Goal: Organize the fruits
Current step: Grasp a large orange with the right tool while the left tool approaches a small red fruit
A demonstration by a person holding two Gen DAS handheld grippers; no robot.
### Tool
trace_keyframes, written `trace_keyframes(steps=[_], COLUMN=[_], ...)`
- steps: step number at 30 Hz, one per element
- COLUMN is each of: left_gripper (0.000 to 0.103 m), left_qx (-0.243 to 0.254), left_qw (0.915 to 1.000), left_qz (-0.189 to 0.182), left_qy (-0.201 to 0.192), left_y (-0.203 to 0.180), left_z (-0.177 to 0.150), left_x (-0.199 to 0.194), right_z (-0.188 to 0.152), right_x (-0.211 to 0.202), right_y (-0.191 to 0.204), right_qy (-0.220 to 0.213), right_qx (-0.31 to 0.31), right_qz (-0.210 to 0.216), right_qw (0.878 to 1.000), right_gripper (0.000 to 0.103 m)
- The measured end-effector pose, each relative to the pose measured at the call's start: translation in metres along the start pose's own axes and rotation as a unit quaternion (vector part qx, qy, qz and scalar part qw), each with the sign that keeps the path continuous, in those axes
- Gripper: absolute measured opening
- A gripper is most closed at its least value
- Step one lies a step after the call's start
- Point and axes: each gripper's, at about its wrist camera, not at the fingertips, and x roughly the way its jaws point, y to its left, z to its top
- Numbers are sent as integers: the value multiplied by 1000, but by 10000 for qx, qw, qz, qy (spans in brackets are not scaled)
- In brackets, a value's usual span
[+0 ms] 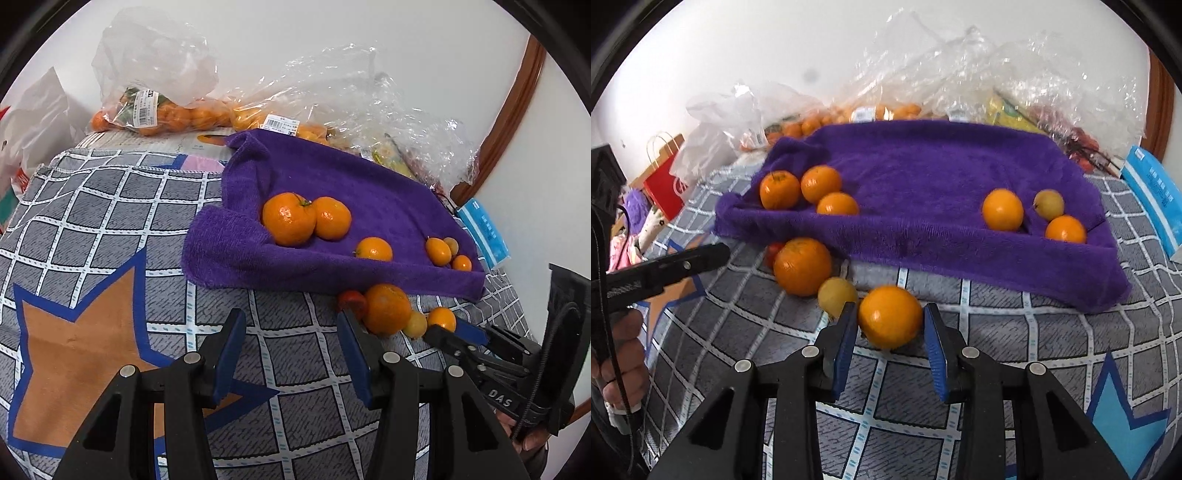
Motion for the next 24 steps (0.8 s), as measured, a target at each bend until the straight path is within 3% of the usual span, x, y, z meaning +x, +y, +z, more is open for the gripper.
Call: trace_keyframes(steps=[5, 18, 24], left_gripper=[49, 48, 41], left_qx=[73, 454, 575], left_qw=[10000, 9988, 9978], left_qz=[21, 150, 279], left_qy=[-5, 121, 202], left_y=[-3, -30, -43], left_z=[-1, 0, 1], left_x=[1, -1, 12], right_z=[-1, -7, -8], right_x=[-9, -31, -39], right_y=[-2, -33, -49], right_qy=[-266, -455, -608], right_qx=[24, 5, 11], right_qz=[-44, -432, -530], right_qw=[9996, 9980, 9967], right_gripper=[36, 36, 36])
